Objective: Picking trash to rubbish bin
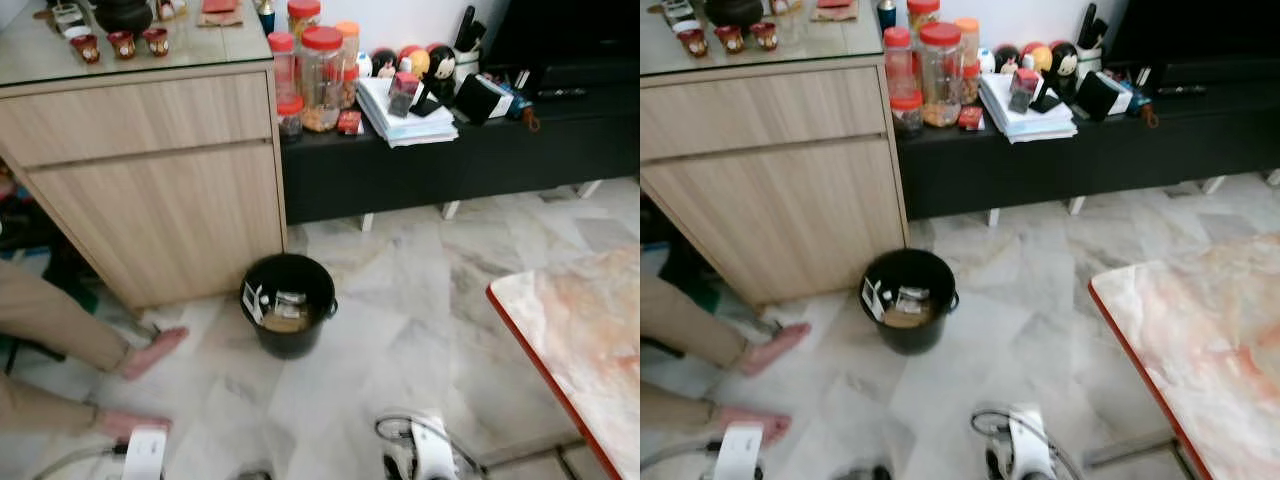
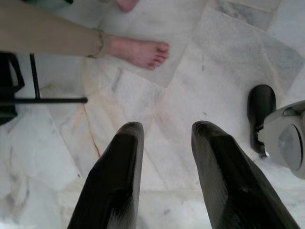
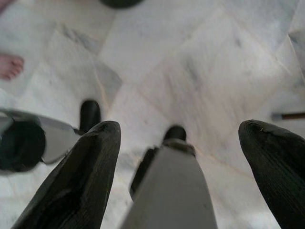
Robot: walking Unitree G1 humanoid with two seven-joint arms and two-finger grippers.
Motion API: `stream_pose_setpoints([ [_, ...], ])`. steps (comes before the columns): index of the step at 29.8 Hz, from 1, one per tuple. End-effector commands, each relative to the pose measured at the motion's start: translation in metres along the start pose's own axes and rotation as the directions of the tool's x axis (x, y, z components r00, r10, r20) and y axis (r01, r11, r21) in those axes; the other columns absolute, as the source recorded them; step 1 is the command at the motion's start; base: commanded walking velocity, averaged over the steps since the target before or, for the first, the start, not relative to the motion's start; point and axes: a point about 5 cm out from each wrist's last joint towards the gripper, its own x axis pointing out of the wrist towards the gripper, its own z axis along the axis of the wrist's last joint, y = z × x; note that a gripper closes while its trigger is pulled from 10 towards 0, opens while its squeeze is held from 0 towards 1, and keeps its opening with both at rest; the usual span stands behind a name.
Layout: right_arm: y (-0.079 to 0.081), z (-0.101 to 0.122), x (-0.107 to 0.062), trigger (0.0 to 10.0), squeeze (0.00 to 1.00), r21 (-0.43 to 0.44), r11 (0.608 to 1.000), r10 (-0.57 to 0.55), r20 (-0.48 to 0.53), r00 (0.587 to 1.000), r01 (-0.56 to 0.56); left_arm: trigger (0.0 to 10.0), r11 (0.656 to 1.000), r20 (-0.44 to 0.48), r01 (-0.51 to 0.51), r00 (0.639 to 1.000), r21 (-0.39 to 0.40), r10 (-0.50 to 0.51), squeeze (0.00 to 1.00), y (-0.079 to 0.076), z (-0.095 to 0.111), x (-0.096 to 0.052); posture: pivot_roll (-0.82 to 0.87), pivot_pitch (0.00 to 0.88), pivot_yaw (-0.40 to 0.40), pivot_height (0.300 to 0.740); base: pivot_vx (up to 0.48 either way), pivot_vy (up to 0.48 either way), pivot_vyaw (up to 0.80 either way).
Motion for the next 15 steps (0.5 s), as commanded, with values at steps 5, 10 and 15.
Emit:
stream_pose_setpoints([
  [5, 0.0002, -0.0033, -0.0006, 10.0, 0.00, 0.012, 1.000, -0.007, -0.008, 1.000, 0.007, 10.0, 1.000, -0.023, 0.002, 1.000, 0.026, -0.001, 0.00, 0.0009, -0.0059, -0.0012, 0.10, 0.158, -0.008, 0.740, 0.000, 0.000, 0.00],
  [10, -0.0009, -0.0025, -0.0006, 10.0, 0.00, 0.015, 1.000, -0.012, -0.004, 1.000, 0.012, 10.0, 1.000, -0.022, -0.001, 1.000, 0.027, 0.001, 0.00, 0.0019, -0.0057, -0.0010, 0.10, 0.150, -0.005, 0.740, 0.000, 0.000, 0.00],
  [15, -0.0013, -0.0022, -0.0006, 10.0, 0.00, 0.014, 1.000, -0.015, -0.004, 1.000, 0.015, 10.0, 1.000, -0.023, -0.003, 1.000, 0.030, 0.004, 0.00, 0.0037, -0.0052, -0.0006, 0.10, 0.142, -0.004, 0.740, 0.000, 0.000, 0.00],
])
